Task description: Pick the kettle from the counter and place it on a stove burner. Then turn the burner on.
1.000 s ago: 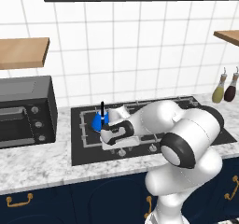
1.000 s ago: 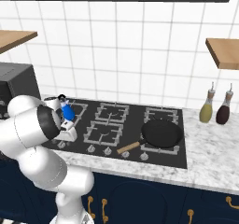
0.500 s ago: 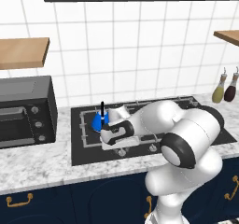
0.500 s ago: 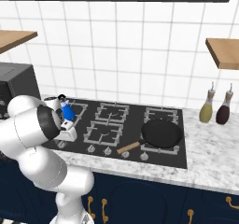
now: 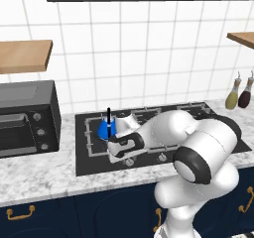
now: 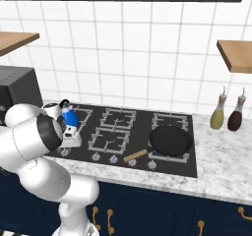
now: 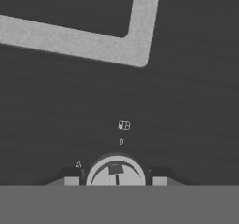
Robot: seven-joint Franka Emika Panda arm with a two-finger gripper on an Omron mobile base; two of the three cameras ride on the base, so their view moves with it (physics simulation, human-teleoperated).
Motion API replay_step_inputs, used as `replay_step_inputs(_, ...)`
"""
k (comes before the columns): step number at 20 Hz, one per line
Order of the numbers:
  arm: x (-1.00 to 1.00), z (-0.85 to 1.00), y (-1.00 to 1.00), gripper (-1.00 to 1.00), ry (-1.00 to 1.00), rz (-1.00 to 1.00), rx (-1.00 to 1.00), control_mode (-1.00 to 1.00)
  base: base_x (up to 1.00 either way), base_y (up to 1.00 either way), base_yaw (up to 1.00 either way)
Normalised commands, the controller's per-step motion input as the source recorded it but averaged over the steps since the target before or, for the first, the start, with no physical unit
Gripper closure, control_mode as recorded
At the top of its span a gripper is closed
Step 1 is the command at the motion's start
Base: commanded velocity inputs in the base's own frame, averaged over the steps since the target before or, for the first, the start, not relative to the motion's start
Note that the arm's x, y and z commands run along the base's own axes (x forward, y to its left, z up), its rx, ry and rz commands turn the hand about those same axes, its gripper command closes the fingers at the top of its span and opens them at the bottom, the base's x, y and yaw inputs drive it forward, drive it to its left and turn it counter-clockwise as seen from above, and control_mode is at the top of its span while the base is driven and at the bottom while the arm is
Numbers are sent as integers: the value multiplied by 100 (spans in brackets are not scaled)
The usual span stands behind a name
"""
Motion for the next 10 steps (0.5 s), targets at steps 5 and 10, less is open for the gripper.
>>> replay_step_inputs(5,-25,0,12,100,0,50,-9,-100,0,0,0)
replay_step_inputs(10,-18,0,10,100,0,52,-10,-100,0,0,0)
